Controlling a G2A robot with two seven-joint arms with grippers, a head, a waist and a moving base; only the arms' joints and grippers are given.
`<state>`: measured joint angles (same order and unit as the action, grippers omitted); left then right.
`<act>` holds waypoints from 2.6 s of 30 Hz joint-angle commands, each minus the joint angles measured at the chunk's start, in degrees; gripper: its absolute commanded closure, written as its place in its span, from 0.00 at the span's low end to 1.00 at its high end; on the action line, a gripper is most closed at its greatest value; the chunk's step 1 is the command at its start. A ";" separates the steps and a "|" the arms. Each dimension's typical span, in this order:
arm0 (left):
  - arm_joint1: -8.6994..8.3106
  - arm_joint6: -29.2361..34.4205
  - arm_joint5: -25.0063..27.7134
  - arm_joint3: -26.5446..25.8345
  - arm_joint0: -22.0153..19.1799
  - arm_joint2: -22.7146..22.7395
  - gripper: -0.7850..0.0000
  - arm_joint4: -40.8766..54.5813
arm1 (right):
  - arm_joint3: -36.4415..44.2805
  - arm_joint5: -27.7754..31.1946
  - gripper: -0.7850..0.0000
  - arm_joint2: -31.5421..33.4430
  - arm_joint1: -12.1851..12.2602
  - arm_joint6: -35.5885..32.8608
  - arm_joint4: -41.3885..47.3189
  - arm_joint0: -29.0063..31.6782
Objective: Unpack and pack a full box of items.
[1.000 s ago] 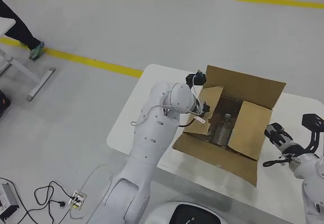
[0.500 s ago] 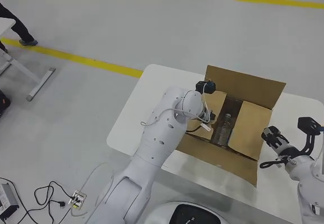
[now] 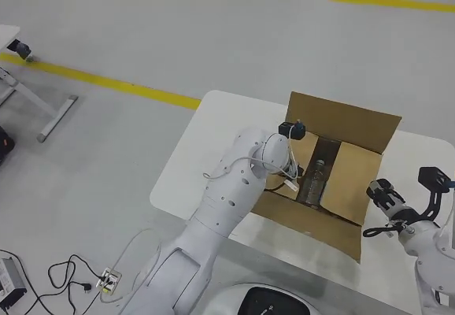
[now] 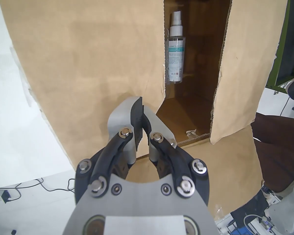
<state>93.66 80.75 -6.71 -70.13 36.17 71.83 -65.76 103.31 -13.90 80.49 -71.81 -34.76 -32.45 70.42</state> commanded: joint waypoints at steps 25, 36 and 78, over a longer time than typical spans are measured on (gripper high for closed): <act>-0.79 -0.02 -1.09 -6.35 1.74 -0.16 0.00 -1.48 | 0.37 3.79 1.00 1.49 -0.84 15.76 9.84 3.99; -2.43 -10.56 3.06 -16.03 6.69 -0.67 0.00 -12.83 | 0.53 10.45 1.00 0.00 -1.26 22.88 10.07 4.69; -9.09 -60.90 40.56 -48.31 40.16 13.25 0.00 -25.45 | -6.32 15.49 1.00 -2.34 -1.76 20.78 10.46 -1.17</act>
<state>84.82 20.50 32.51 -117.74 75.16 84.05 -91.85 97.23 1.52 78.18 -73.56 -13.85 -22.01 69.58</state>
